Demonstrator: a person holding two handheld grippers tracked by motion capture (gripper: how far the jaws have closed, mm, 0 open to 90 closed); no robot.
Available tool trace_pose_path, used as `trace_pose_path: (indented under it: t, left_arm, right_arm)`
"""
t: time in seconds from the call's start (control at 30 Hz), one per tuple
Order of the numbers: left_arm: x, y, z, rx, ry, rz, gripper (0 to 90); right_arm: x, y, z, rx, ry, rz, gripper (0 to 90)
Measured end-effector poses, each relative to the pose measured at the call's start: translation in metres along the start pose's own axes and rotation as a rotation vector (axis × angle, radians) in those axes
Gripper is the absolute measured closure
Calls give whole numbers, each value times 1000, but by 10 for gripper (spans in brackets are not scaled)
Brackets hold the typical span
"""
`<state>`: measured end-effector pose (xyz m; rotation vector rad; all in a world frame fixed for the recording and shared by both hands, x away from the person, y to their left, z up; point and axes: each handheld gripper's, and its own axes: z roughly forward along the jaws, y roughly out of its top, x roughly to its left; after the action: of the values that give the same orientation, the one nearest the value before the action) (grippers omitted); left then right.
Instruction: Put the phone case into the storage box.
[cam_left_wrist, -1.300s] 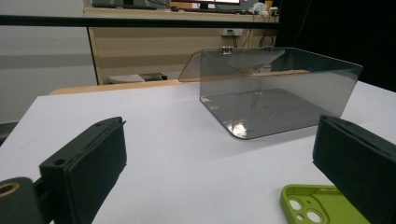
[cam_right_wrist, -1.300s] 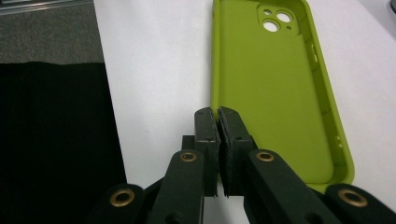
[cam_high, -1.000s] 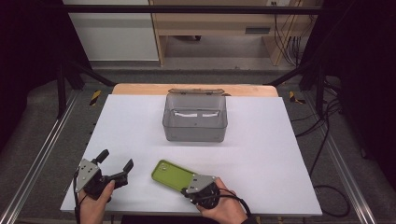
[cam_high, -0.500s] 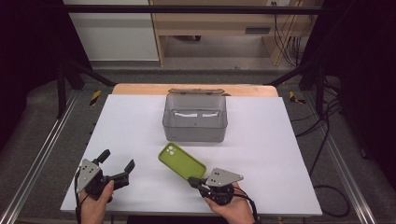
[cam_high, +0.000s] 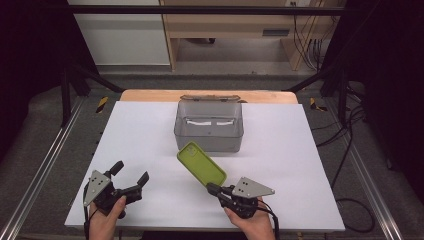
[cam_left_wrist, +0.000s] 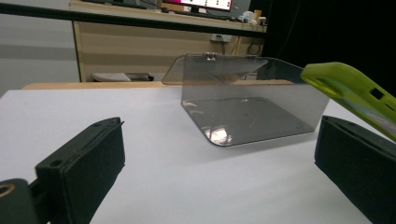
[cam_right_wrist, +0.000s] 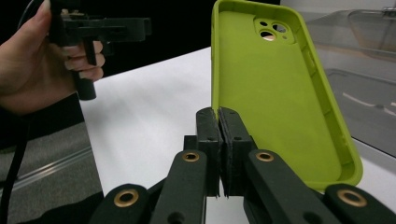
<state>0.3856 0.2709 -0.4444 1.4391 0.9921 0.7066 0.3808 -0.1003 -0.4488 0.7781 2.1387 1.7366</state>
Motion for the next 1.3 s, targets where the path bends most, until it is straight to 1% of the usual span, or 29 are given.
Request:
trace_pose_path:
  t: [0.03, 0.07, 0.1, 0.13, 0.17, 0.2, 0.23, 0.27, 0.3, 0.33, 0.37, 0.43, 0.5, 0.53, 0.57, 0.6, 0.63, 0.67, 0.73, 0.77, 0.8, 0.83, 0.9, 0.93, 0.97, 1.07, 1.1, 1.3]
  left_arm:
    - [-2, 2, 1, -4, -9, -15, 14]
    - [-4, 4, 2, -3, -21, -12, 13]
    - [-9, 7, 4, -4, -28, -3, 13]
    - [-9, 7, 4, -4, -28, -3, 14]
    - [-12, 10, 5, -5, -34, 4, 14]
    - [-16, 15, 9, -7, -37, 17, 14]
    - [-16, 15, 9, -7, -37, 17, 13]
    - [-20, 20, 15, -5, -39, 31, 13]
    - [-20, 20, 15, -5, -39, 31, 14]
    - [-21, 23, 18, -5, -38, 39, 14]
    - [-22, 25, 22, -3, -42, 42, 14]
    - [-25, 32, 30, -9, -46, 43, 14]
    - [-28, 39, 38, -15, -53, 46, 14]
    - [-29, 43, 42, -17, -57, 48, 14]
    - [-31, 51, 51, -21, -61, 56, 14]
    - [-32, 55, 55, -24, -62, 56, 14]
    - [-32, 55, 55, -24, -62, 56, 14]
    - [-33, 58, 58, -30, -65, 55, 14]
    - [-34, 62, 64, -42, -68, 46, 14]
    - [-35, 63, 67, -49, -70, 33, 14]
    - [-35, 61, 69, -56, -65, 18, 14]
    - [-35, 61, 70, -43, -64, 13, 14]
    - [-36, 60, 69, -39, -66, 9, 14]
    - [-37, 59, 67, -47, -65, 6, 14]
    - [-39, 58, 65, -51, -63, 3, 13]
    - [-41, 56, 63, -48, -67, -2, 14]
    - [-43, 56, 63, -47, -76, -21, 14]
    - [-45, 54, 62, -53, -76, -39, 14]
  right_arm:
    - [-1, 1, -1, -9, -8, 4, 881]
    - [-2, 2, -2, -17, -16, 9, 881]
    - [-3, 4, -3, -30, -27, 11, 881]
    - [-3, 4, -3, -30, -27, 11, 881]
    - [-5, 6, -5, -41, -38, 16, 881]
    - [-9, 10, -8, -65, -58, 23, 881]
    - [-11, 12, -9, -77, -66, 34, 881]
    - [-15, 14, -10, -90, -75, 41, 881]
    - [-15, 14, -10, -90, -75, 41, 881]
    - [-21, 19, -11, -114, -86, 65, 881]
    - [-23, 22, -11, -127, -92, 70, 881]
    - [-26, 25, -10, -137, -95, 77, 881]
    - [-31, 31, -8, -158, -98, 93, 881]
    - [-34, 37, -4, -173, -100, 105, 881]
    - [-35, 40, -2, -182, -100, 106, 881]
    - [-36, 43, 1, -189, -98, 112, 881]
    - [-36, 46, 4, -197, -97, 110, 881]
    - [-36, 46, 4, -197, -97, 110, 881]
    - [-36, 52, 12, -209, -95, 111, 881]
    - [-36, 53, 16, -210, -93, 113, 881]
    - [-35, 55, 24, -213, -90, 121, 881]
    - [-34, 54, 27, -214, -89, 128, 881]
    - [-34, 54, 31, -216, -82, 129, 881]
    - [-31, 52, 37, -214, -75, 131, 881]
    - [-30, 51, 39, -211, -73, 129, 881]
    - [-27, 49, 43, -216, -66, 132, 881]
    - [-24, 48, 46, -213, -61, 128, 881]
    - [-18, 47, 49, -217, -55, 131, 881]
